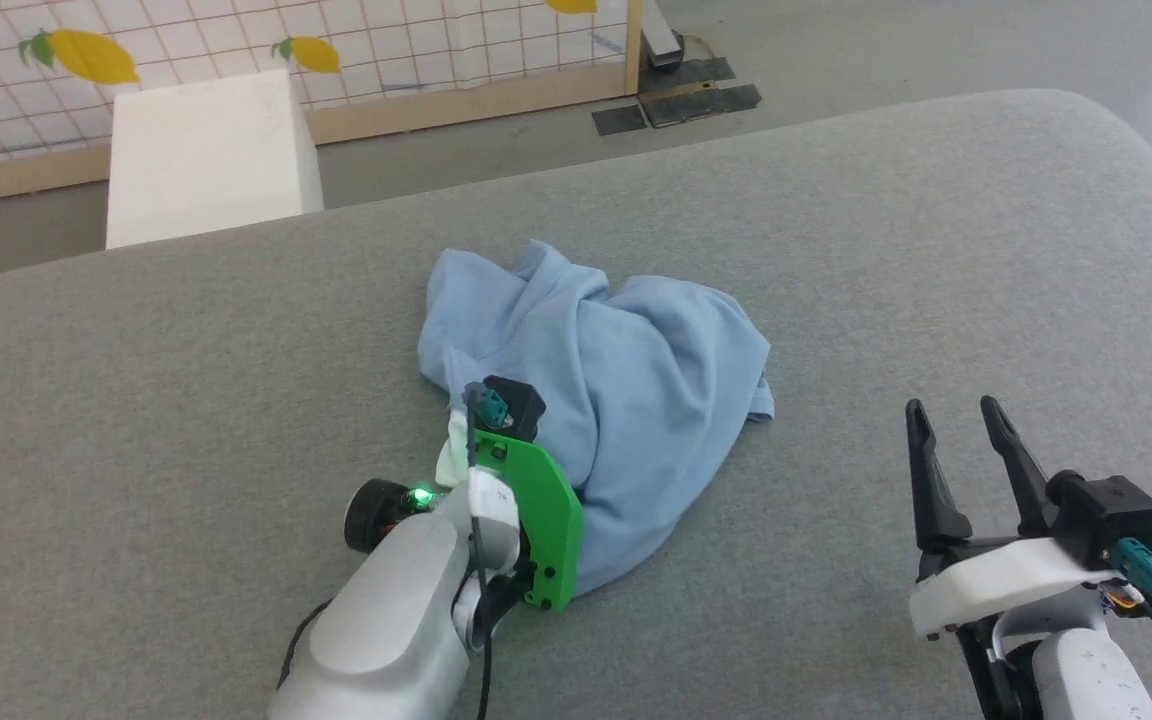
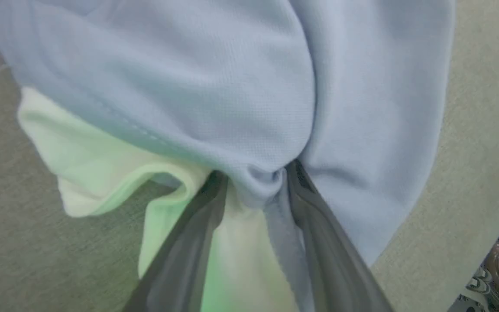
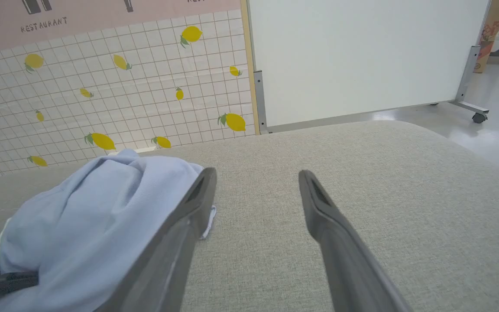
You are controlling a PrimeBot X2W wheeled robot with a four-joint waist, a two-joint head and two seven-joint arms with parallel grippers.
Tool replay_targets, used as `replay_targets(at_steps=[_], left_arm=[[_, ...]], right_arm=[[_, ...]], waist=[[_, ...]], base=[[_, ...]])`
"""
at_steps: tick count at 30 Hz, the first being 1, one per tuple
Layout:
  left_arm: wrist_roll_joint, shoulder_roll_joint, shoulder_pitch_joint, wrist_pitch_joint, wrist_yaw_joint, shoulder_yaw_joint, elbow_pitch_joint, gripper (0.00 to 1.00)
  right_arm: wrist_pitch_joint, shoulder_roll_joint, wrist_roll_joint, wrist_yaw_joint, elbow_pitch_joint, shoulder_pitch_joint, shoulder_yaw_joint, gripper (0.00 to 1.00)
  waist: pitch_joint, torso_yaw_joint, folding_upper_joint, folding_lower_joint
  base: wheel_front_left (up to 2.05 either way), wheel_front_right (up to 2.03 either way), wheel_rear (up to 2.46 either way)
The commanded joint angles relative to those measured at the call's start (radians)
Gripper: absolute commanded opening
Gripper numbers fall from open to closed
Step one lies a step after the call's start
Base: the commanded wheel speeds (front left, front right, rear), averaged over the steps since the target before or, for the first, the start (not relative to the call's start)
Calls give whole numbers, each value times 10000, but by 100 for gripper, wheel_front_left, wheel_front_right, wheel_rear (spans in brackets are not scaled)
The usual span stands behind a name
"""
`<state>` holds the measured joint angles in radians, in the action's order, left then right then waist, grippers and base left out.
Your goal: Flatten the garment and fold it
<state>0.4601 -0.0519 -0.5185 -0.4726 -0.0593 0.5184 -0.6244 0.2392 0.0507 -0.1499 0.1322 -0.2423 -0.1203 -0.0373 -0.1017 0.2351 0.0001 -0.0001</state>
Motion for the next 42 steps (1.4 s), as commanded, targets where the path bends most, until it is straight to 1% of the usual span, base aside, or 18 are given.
replay_targets(at_steps=[1, 3, 7, 9, 10, 14, 17, 22, 24, 28, 31, 33, 37, 40, 42], left_arm=[[37, -18, 236, 327, 139, -117, 196, 100], [77, -42, 368, 954, 225, -296, 612, 100], [118, -129, 691, 2828, 454, -864, 1791, 100], [71, -247, 927, 3827, 665, -1221, 2375, 100], [-71, -396, 1071, 4352, 777, -1349, 2665, 100], [-380, -791, 1787, 6258, 1368, -2055, 3459, 100], [-574, -1038, 2424, 7038, 1729, -2499, 3783, 100], [-872, -1173, 3588, 7331, 1992, -3353, 4558, 100], [-1055, -1064, 3990, 7337, 1990, -3833, 5070, 100], [-1580, -758, 4523, 7340, 1752, -4413, 5858, 100], [-1843, -535, 4508, 7341, 1498, -4654, 6086, 100], [-1979, -392, 4349, 7341, 1302, -4764, 6145, 100], [-2179, -154, 4005, 7342, 1055, -4852, 6229, 100], [-2232, -53, 3731, 7342, 867, -4824, 6185, 100], [-2237, -17, 3560, 7342, 779, -4730, 6136, 100]], right_arm=[[22, -5, -21, -15, -20, 5, 67, 100], [13, -5, -6, -15, -32, -2, 135, 100], [-14, -5, 53, -15, 11, 21, 187, 100], [-38, -5, 81, -15, 72, 53, 193, 100], [-60, -5, 103, -15, 103, 73, 208, 100], [-127, -5, 147, -15, 206, 168, 240, 100], [-202, -5, 172, -15, 299, 224, 328, 100], [-400, -5, 262, -15, 471, 274, 497, 100], [-509, -5, 307, -15, 540, 223, 530, 100], [-810, -5, 333, -15, 724, -221, 535, 100], [-1389, -5, 323, -15, 596, -917, 600, 100], [-2062, -5, 173, -15, 310, -1588, 672, 100], [-3883, -5, -255, -15, -779, -3222, 722, 100], [-5372, -5, -75, -15, -1879, -4552, 450, 100], [-6103, -5, 88, -15, -2587, -5349, 86, 100]], waist=[[56, -178, -1, 1], [146, -293, -1, 1], [308, -570, -1, 1], [396, -721, -1, 1], [449, -791, -1, 1], [618, -1064, -1, 1], [683, -1221, -1, 1], [687, -1522, -1, 1], [611, -1687, -1, 1], [291, -2146, -1, 1], [-77, -2518, -1, 1], [-376, -2771, -1, 1], [-956, -3232, -1, 1], [-1388, -3588, -1, 1], [-1653, -3846, -1, 1]], base=[[0, 0, 0], [0, 0, 0], [0, 0, 0], [0, 0, 0], [0, 0, 0], [0, 0, 0], [0, 0, 0], [0, 0, 0], [0, 0, 0], [0, 0, 0], [0, 0, 0], [0, 0, 0], [0, 0, 0], [0, 0, 0], [0, 0, 0]])
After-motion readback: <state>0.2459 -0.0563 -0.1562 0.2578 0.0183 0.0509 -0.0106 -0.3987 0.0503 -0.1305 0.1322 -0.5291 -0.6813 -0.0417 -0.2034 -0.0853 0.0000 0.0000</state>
